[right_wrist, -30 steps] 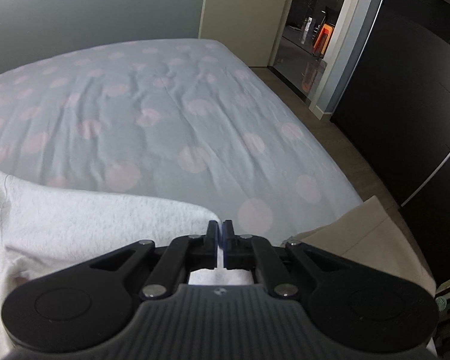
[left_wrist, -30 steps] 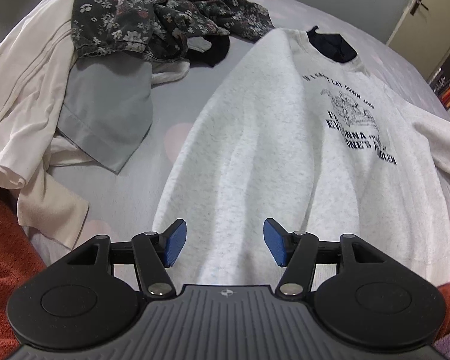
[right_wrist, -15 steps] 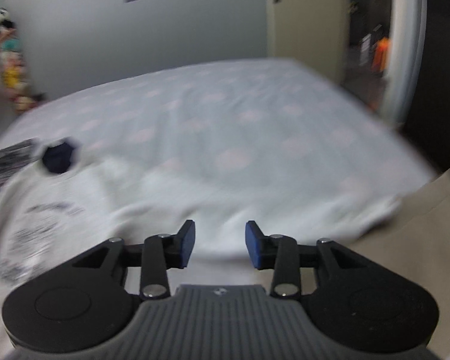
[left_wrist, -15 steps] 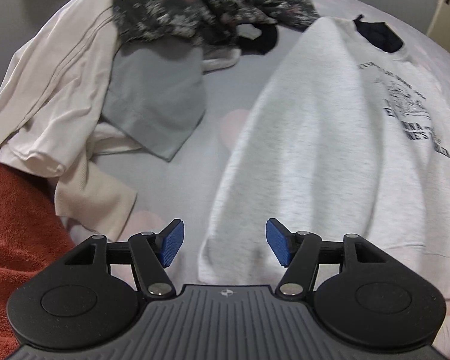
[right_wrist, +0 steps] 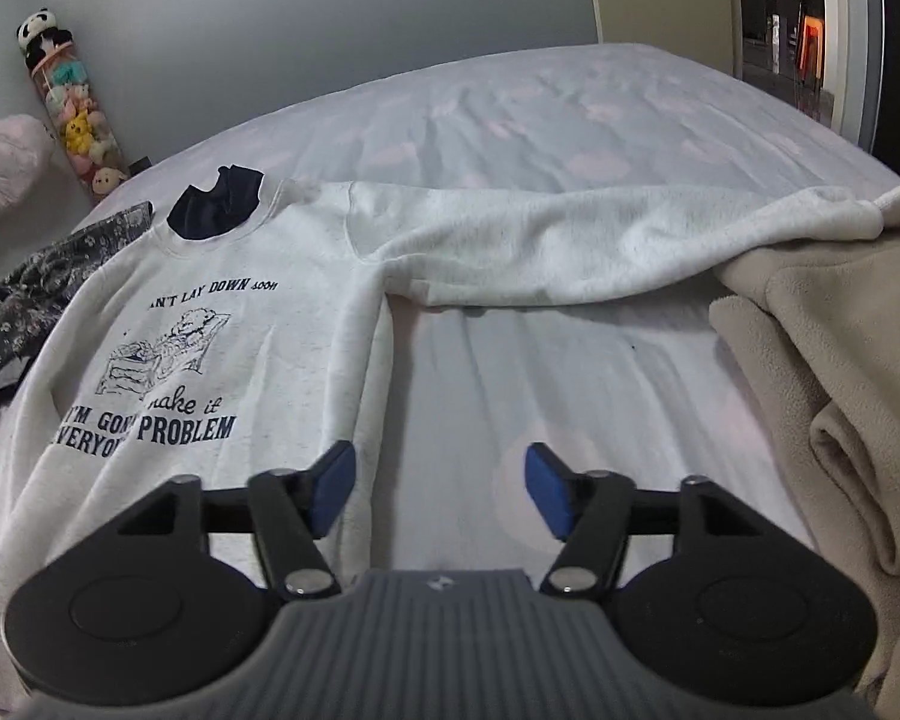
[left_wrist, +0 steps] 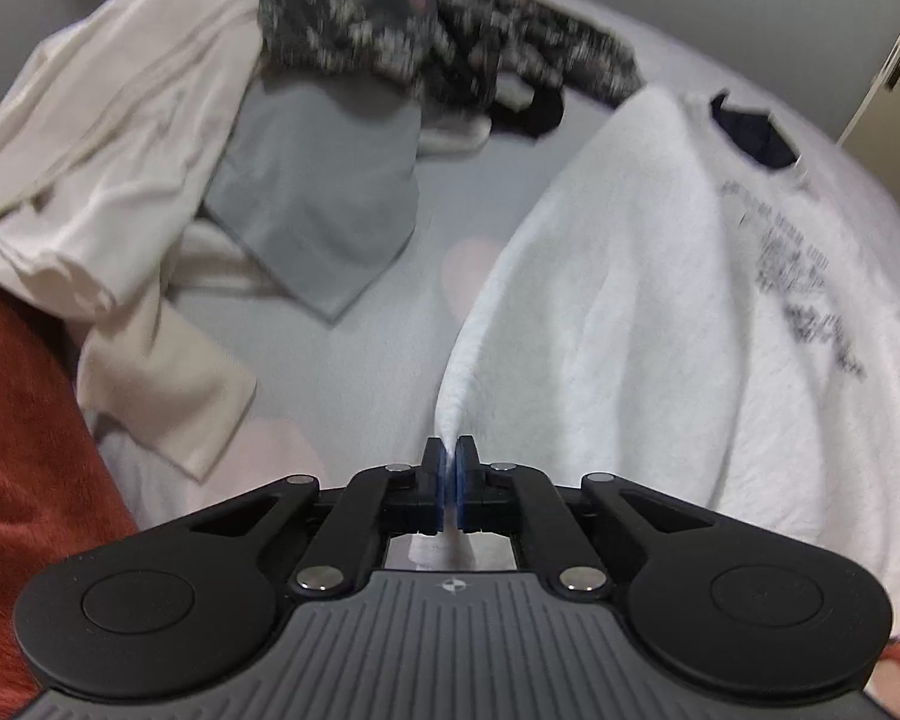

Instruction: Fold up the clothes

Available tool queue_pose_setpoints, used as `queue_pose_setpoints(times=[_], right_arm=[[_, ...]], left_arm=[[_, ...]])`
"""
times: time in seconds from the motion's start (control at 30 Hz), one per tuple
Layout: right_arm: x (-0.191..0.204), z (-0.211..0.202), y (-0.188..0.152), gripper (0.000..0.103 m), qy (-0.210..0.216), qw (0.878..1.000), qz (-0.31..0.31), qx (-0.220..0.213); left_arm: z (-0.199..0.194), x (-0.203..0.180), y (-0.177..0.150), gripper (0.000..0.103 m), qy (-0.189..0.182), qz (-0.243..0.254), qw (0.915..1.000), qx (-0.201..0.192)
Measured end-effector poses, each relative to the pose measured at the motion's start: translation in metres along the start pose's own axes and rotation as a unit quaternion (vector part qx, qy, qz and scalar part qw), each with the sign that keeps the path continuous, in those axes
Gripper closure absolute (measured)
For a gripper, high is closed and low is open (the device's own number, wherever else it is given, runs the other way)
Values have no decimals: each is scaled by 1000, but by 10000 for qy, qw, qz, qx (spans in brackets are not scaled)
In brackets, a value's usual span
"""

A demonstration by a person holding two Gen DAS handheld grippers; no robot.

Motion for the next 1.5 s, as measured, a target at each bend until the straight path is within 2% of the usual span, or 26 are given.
queue_pose_setpoints(times=[0.2, 0.33, 0.47, 0.63, 0.73, 0.8, 0.9, 0.97, 1.03, 1.23, 1.33, 1.4, 1.43, 1.47, 1.5], right_arm=[[3, 11, -2, 37, -155, 9996, -141, 187], [9, 14, -4, 37, -260, 9986, -386, 263], [8, 15, -5, 38, -308, 9982, -430, 277], [4, 18, -6, 38, -312, 9986, -279, 310], [2, 22, -7, 38, -325, 9984, -233, 389], [2, 24, -7, 39, -310, 9983, -240, 427], [2, 26, -8, 39, -284, 9983, -233, 457], [1, 26, -8, 39, -264, 9984, -199, 462], [-1, 26, -8, 39, -248, 9986, -138, 444], [-5, 24, -6, 39, -201, 9993, 14, 326], [-7, 29, -6, 39, -226, 9989, 86, 390], [-8, 32, -6, 39, -214, 9987, 118, 442], [-8, 33, -7, 39, -203, 9987, 132, 458], [-8, 34, -7, 39, -193, 9986, 145, 474], [-9, 35, -7, 39, -182, 9985, 159, 490]], left_arm=[[-45, -26, 56, 102, -400, 521, 9960, -608], [-75, -62, 111, 102, -777, 1127, 9866, -891], [-95, -86, 175, 102, -695, 1639, 9769, -1180], [-128, -80, 244, 102, -269, 1800, 9704, -1588], [-142, -62, 278, 102, 192, 1778, 9666, -1836], [-138, -42, 300, 102, 531, 1610, 9681, -1844], [-111, -11, 326, 102, 1122, 1584, 9652, -1752], [-83, 8, 336, 102, 1506, 1535, 9643, -1548], [-54, 25, 345, 102, 1696, 1394, 9661, -1357], [17, 62, 344, 101, 2240, 1179, 9611, -1102], [27, 69, 340, 87, 2286, 1281, 9572, -1231], [15, 72, 338, 79, 2170, 1333, 9548, -1532], [7, 71, 335, 70, 2061, 1304, 9544, -1723], [0, 70, 334, 54, 1945, 1236, 9544, -1898], [-10, 68, 329, 49, 1875, 1157, 9531, -2073]])
Point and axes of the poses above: each gripper's, at about its wrist camera, not at the fingertips, and z roughly the way its jaws point, x to its left, y to its top, the point moved 6 cm from there along z, roughly the way its jaws point, and after that the axes turned 5 degrees about -z, right-handed, at the moved point
